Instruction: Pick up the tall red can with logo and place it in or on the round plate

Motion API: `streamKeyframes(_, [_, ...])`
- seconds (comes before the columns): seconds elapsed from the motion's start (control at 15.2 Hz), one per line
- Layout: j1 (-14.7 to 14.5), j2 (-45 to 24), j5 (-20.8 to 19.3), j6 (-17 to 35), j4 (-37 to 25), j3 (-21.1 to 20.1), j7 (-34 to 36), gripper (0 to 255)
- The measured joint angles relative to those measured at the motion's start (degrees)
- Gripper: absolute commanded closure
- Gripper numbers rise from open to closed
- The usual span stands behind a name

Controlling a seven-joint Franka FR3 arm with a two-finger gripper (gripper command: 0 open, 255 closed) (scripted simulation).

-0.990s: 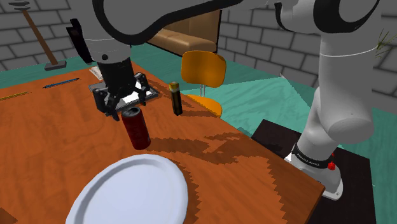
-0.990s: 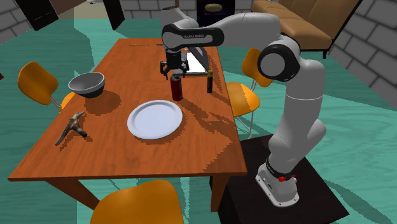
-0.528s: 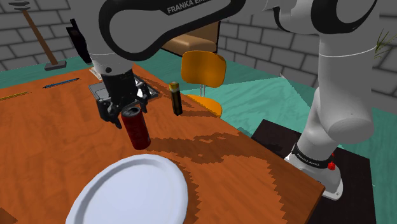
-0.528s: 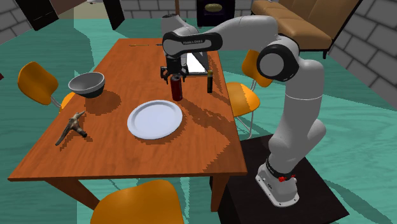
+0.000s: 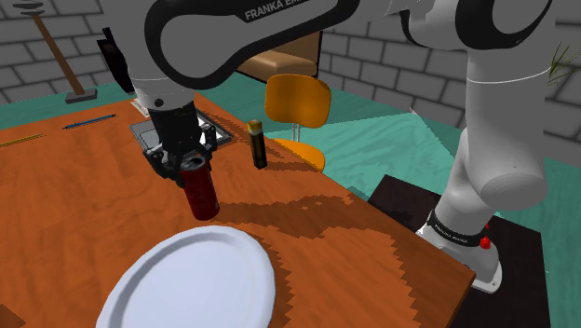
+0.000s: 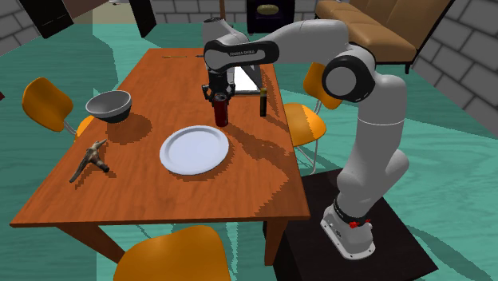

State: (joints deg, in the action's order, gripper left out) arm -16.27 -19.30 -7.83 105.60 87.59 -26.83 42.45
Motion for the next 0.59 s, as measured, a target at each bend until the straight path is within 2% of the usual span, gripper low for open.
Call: streamKeyframes(0.59, [-0.1, -0.1, 0.0, -1.0, -1.0, 0.0, 0.0, 255])
